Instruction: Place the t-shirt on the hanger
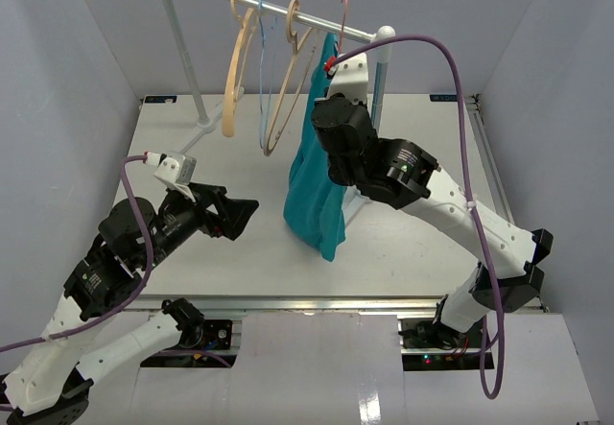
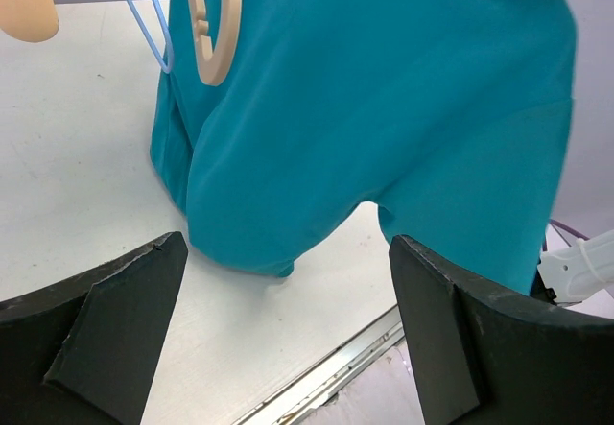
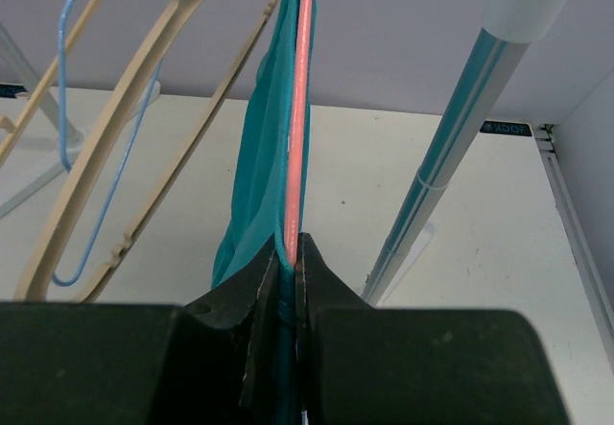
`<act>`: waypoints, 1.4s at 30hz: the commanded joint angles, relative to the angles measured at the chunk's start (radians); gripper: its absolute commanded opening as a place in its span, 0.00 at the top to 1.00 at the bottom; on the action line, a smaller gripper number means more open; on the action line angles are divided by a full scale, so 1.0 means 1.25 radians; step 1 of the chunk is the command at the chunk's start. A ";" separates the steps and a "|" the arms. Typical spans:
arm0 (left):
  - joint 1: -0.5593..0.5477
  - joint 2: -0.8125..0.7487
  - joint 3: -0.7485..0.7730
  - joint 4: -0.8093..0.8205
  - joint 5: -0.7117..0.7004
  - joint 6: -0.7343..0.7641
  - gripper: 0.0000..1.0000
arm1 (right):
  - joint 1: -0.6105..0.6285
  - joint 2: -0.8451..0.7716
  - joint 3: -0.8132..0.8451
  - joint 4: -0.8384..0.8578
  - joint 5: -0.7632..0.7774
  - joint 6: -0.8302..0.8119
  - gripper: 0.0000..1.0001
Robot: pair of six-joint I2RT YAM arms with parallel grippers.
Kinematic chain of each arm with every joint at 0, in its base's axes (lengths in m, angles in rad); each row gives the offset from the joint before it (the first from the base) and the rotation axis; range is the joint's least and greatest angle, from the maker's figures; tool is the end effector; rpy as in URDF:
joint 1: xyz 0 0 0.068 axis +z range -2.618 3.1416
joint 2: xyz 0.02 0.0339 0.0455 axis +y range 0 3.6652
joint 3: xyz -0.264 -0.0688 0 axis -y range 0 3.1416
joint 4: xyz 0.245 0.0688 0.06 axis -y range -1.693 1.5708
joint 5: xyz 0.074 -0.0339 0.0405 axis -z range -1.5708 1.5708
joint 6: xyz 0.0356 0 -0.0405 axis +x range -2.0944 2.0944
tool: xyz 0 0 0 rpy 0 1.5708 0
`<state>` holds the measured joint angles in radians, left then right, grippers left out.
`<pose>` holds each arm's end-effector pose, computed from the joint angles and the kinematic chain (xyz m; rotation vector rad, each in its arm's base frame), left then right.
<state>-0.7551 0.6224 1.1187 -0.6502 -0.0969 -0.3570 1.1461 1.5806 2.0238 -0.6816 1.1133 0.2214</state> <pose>0.0756 -0.0664 0.4201 0.2794 1.7588 -0.7314 0.1549 0.2651 0.5156 -0.0124 1.6753 0.0213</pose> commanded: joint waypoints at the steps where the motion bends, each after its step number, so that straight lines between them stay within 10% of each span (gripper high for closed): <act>1: -0.001 -0.010 -0.012 -0.010 -0.005 0.011 0.02 | -0.035 -0.007 -0.030 0.170 0.045 -0.059 0.92; 42: -0.001 -0.032 -0.091 0.005 -0.039 0.008 0.02 | -0.116 0.063 -0.223 0.368 0.128 -0.053 0.92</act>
<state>-0.7555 0.5826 1.0178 -0.6585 -0.1387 -0.3413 1.0109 1.7205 1.7527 -0.3210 1.2095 0.1490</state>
